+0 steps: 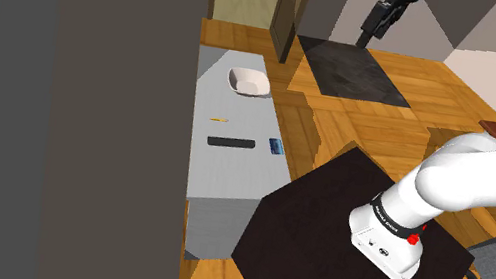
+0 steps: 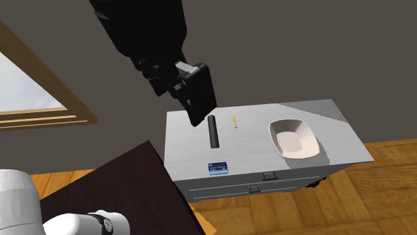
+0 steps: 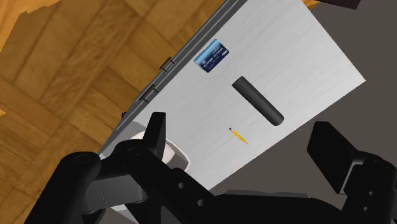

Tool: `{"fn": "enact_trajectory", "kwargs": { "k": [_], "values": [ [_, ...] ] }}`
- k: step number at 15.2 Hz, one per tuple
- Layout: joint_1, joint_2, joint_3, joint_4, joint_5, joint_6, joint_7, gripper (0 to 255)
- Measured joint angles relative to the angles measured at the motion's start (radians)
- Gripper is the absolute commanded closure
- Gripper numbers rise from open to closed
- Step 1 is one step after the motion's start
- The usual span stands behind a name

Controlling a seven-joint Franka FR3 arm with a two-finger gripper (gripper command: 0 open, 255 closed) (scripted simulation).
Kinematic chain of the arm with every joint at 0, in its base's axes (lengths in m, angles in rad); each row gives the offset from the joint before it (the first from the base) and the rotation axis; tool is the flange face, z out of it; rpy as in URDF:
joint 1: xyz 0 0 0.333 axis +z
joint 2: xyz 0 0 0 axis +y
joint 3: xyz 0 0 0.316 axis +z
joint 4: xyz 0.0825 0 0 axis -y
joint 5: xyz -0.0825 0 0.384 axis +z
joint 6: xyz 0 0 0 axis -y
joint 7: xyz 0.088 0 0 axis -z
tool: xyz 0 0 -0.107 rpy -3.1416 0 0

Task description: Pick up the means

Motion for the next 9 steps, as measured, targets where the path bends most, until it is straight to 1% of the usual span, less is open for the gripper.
{"fn": "enact_trajectory", "kwargs": {
  "k": [1,3,9],
  "values": [
    [0.000,0.000,0.000,0.000,0.000,0.000,0.000,0],
    [0.008,0.020,-0.005,-0.022,0.001,0.039,-0.017,0],
    [0.042,0.149,-0.028,-0.102,0.003,0.231,-0.102,0]
  ]
}}
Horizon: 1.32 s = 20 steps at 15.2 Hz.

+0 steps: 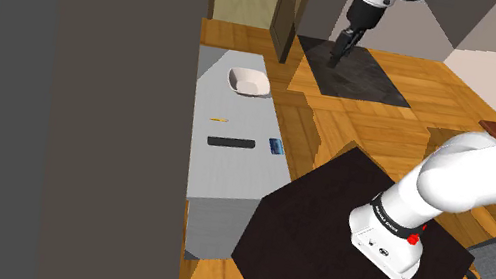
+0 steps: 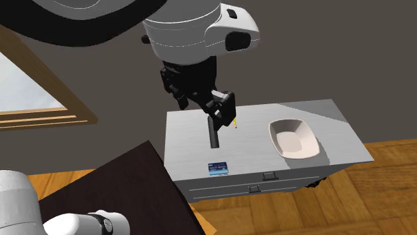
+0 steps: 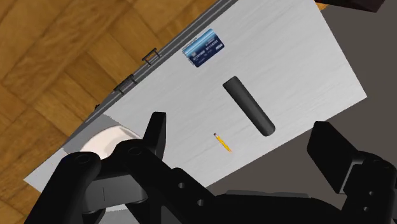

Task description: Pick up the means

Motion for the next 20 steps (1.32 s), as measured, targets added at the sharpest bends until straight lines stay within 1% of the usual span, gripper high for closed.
{"fn": "enact_trajectory", "kwargs": {
  "k": [7,11,15,17,20],
  "values": [
    [0.041,0.197,-0.023,-0.047,0.012,0.224,-0.113,0],
    [0.067,0.349,-0.026,-0.034,0.029,0.351,-0.174,0],
    [0.085,0.474,-0.031,-0.021,0.048,0.450,-0.250,0],
    [0.097,0.566,-0.025,0.012,0.061,0.503,-0.282,0],
    [0.109,0.675,-0.014,0.038,0.079,0.575,-0.331,0]
  ]
}}
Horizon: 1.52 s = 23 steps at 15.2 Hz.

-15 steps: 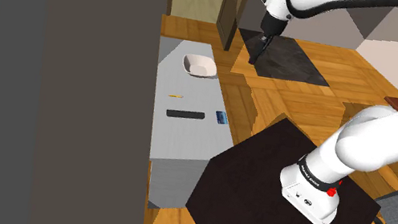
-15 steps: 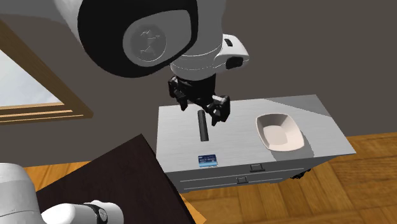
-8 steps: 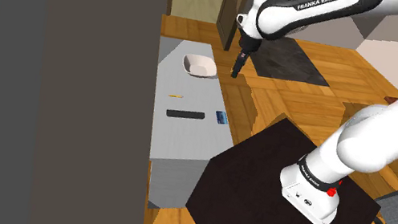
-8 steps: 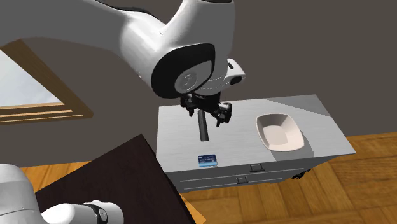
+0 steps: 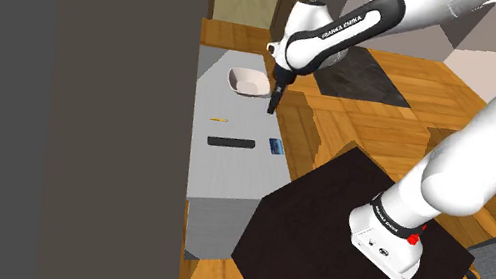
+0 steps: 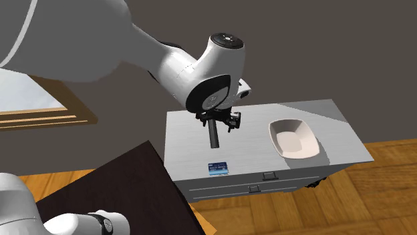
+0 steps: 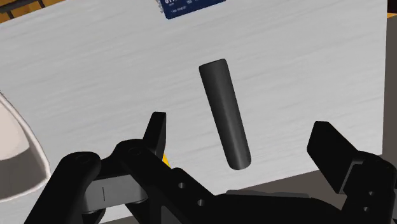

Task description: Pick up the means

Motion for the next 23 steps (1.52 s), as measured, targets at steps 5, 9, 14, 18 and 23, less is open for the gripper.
{"fn": "enact_trajectory", "kwargs": {
  "k": [5,9,14,18,23],
  "values": [
    [0.010,0.195,0.028,0.086,0.023,0.093,-0.081,0],
    [0.017,0.350,0.055,0.171,0.025,0.149,-0.130,0],
    [0.022,0.521,0.081,0.280,0.011,0.193,-0.188,0],
    [0.024,0.594,0.084,0.317,0.007,0.226,-0.198,0],
    [0.026,0.653,0.083,0.342,0.005,0.259,-0.199,255]
  ]
}}
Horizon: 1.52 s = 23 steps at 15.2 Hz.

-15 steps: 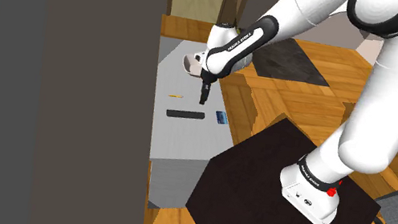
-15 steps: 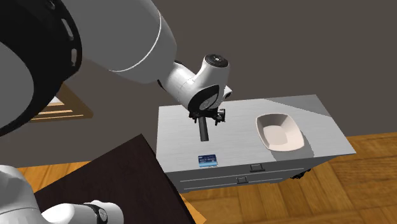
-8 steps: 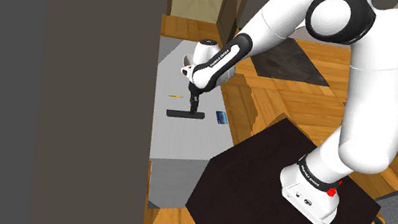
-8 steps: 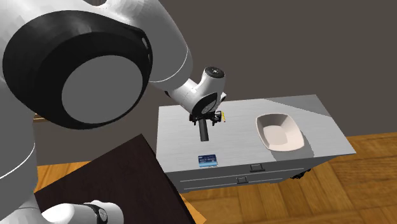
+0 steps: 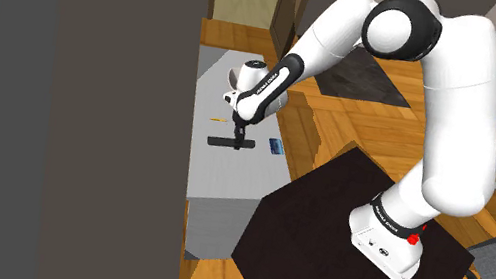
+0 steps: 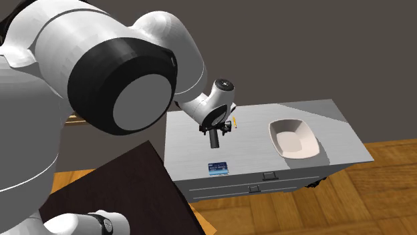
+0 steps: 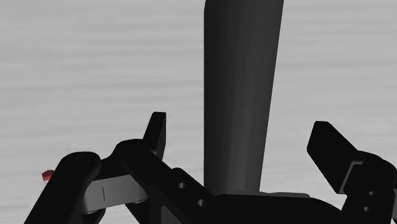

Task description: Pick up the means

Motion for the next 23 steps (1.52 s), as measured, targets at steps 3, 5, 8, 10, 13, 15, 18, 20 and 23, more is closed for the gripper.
{"fn": "enact_trajectory", "kwargs": {
  "k": [3,5,8,10,13,15,18,20,23],
  "values": [
    [0.000,0.003,-0.001,0.004,0.000,0.001,0.000,255],
    [0.000,0.003,-0.001,0.004,0.000,0.001,0.001,255],
    [0.001,0.003,-0.001,0.004,0.000,0.001,0.001,255],
    [0.001,0.003,-0.001,0.002,0.000,0.003,0.001,255],
    [0.000,-0.024,0.001,-0.013,0.001,-0.010,0.001,255],
    [-0.002,-0.050,0.001,-0.022,0.001,-0.027,0.000,255],
    [-0.003,-0.091,0.003,-0.039,0.002,-0.051,0.001,255],
    [-0.003,-0.112,0.004,-0.043,0.003,-0.068,0.003,255],
    [-0.003,-0.153,0.005,-0.058,0.004,-0.094,0.005,255]
  ]
}}
